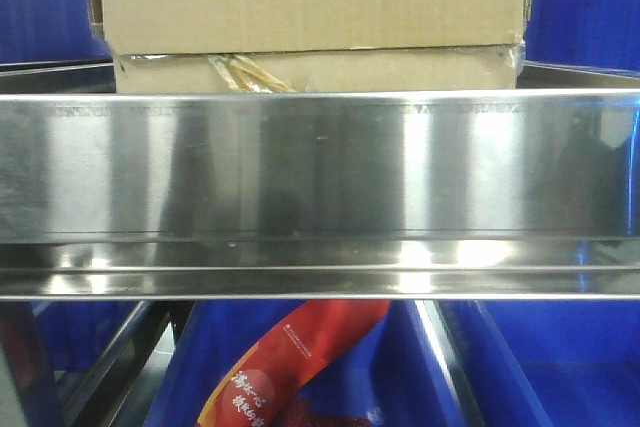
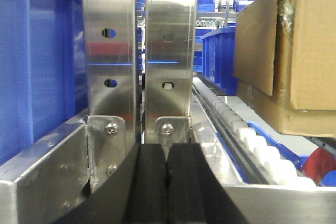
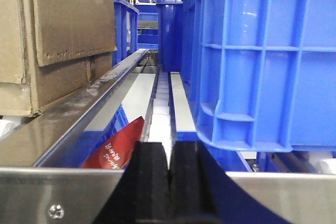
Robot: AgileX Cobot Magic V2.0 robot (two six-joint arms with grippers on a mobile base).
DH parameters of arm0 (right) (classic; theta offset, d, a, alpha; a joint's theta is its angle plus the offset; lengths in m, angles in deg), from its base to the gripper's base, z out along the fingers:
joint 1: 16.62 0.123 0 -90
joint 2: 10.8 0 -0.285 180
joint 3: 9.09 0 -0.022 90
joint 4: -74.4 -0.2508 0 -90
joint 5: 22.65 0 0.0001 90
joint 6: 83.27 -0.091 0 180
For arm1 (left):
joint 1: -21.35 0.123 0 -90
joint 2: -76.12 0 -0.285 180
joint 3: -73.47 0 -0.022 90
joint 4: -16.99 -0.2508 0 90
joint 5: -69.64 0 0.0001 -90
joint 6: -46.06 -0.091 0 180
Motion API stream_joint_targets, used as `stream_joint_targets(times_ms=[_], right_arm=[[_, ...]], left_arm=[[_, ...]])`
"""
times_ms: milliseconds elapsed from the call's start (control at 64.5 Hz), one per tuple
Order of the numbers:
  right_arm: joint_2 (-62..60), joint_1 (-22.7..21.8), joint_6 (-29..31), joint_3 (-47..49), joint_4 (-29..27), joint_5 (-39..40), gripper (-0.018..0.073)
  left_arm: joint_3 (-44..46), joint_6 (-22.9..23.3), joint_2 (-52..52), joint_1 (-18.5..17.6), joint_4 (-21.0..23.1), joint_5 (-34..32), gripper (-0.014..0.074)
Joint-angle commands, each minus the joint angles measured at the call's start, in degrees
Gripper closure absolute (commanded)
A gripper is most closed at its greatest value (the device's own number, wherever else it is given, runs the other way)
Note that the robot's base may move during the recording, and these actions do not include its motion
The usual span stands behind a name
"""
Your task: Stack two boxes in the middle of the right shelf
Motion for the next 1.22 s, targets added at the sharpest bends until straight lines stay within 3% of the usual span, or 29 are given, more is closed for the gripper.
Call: stream_joint_targets(times_ms=[0,1209], right_arm=[[-0.2,-0.3,0.0,-0.1,0.5,1.8,0.0713],[-0.2,-0.3,0.0,-0.1,0.5,1.8,0.0713]], left_arm=[[0.1,-0.1,-0.3,0.2,0.4,-1.1,0.0708],[0.1,-0.1,-0.3,0.2,0.4,-1.1,0.0708]])
